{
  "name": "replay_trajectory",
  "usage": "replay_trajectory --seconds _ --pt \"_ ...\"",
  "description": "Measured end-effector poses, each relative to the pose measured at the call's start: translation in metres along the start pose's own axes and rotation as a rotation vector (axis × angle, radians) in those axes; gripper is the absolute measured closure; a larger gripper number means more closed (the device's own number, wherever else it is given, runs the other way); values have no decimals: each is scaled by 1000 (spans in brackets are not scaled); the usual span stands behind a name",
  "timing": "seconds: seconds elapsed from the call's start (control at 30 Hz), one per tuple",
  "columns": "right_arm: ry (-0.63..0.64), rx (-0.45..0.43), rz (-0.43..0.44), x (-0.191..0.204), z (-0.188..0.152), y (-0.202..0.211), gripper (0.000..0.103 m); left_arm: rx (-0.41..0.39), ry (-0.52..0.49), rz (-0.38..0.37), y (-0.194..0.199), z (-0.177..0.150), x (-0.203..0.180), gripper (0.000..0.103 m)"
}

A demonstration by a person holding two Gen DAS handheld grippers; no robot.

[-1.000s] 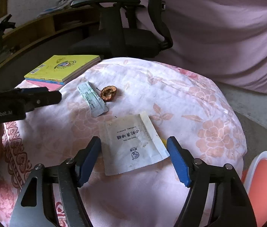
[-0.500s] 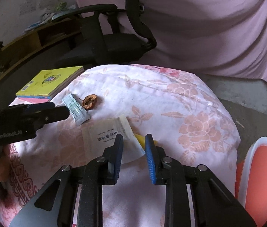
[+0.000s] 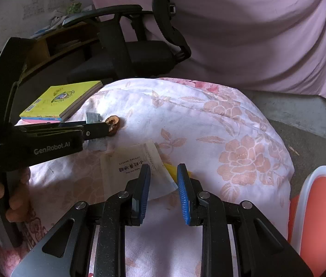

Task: Collect trash
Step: 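Close the left tool on the green-striped strip and lift it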

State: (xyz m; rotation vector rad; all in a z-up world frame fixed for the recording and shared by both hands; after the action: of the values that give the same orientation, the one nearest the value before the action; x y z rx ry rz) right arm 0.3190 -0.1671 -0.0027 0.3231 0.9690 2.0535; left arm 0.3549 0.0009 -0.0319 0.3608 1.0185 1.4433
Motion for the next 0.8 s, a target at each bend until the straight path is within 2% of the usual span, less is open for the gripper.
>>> replay_trajectory --seconds 0.23,0.4,0.67,0.7,0.77,0.8 --pt "-9 -5 9 0 -1 0 81 4 18 -46 7 -7 3 97" --pt "-16 -15 31 -1 -2 2 81 18 24 -85 21 -16 10 98" --pt "24 -16 154 14 -3 2 80 44 -11 -95 48 -32 25 99" --pt "28 -11 163 16 -3 1 79 51 -14 -98 51 -34 28 99" --pt "26 -4 176 18 -2 0 70 61 -17 -100 55 -36 33 99" --pt "21 4 177 19 -2 -1 60 64 -12 -102 58 -37 34 99"
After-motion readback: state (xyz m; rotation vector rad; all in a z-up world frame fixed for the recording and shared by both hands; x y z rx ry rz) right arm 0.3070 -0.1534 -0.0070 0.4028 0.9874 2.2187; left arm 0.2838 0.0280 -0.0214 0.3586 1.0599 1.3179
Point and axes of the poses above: each gripper's, at about its wrist camera, not at the fingertips, and y roughly against the way its jaws point, x to its left, z to its top, the point moved 2 cm from there along -y, roughly the way its jaws point, and after that the axes turned 12 degrees about y, right-handed, at the moved point
